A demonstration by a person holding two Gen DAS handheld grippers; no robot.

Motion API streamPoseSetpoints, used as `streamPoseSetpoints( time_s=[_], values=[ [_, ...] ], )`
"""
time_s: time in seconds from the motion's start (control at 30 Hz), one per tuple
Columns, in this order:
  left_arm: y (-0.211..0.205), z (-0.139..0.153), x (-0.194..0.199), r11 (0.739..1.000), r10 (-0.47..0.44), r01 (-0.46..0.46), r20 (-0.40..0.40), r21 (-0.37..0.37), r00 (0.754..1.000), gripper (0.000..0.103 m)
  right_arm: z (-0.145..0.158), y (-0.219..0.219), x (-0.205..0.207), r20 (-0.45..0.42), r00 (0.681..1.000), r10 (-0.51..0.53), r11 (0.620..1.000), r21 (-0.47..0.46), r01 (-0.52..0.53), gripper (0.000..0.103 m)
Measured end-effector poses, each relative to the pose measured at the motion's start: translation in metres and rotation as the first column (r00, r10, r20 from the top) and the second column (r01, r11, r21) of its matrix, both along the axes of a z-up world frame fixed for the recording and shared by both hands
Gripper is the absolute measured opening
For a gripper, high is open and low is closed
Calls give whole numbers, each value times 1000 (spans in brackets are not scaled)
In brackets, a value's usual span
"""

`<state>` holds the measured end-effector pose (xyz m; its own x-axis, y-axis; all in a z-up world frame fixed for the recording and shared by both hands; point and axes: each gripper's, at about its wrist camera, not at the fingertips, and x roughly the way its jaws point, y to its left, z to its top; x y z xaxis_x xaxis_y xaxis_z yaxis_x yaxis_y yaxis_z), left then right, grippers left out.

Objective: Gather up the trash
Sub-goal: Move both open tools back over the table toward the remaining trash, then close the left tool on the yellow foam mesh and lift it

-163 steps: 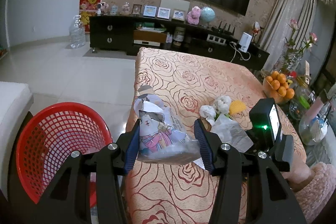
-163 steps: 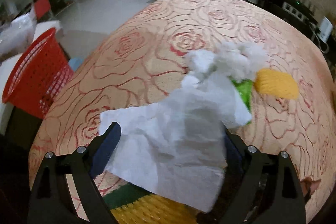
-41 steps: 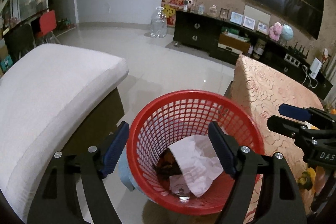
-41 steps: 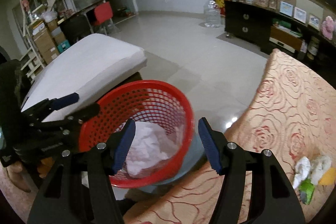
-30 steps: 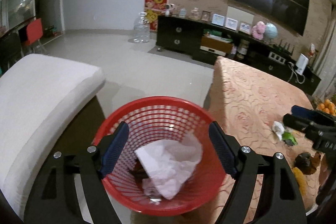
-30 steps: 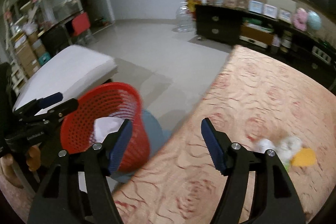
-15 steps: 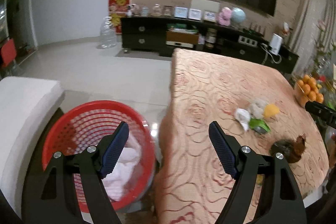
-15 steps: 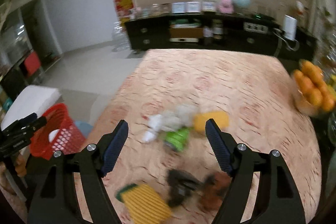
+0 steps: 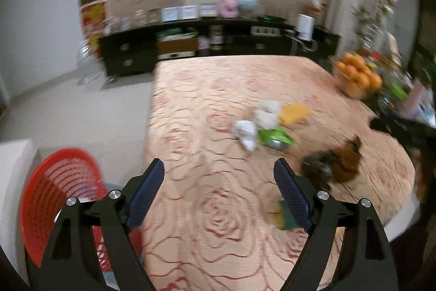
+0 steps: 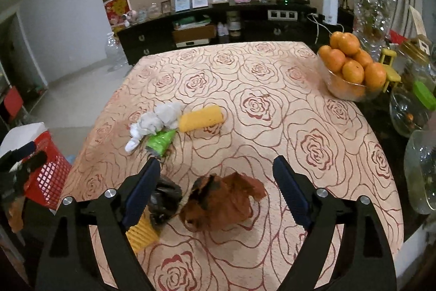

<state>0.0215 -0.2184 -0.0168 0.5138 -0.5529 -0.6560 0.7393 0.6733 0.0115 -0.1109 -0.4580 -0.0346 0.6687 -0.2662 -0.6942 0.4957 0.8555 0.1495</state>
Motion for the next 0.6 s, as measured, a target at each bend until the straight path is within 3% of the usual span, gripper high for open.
streamPoseSetpoints(
  time_s=[0.17, 0.3, 0.6],
  values=[
    [-28, -13, -29, 988, -154, 155, -15, 24, 988, 83, 4, -3, 1, 10, 1000, 4, 1000, 9, -4, 82],
    [-50, -25, -53, 962, -268, 269, -20, 56, 963, 83, 4, -1, 1, 8, 1000, 12, 1000, 11, -12, 82],
    [-86, -64, -81, 902, -391, 395, -55, 173, 919, 83, 2, -5, -1, 6, 1000, 0, 1000, 27, 0, 82]
  ],
)
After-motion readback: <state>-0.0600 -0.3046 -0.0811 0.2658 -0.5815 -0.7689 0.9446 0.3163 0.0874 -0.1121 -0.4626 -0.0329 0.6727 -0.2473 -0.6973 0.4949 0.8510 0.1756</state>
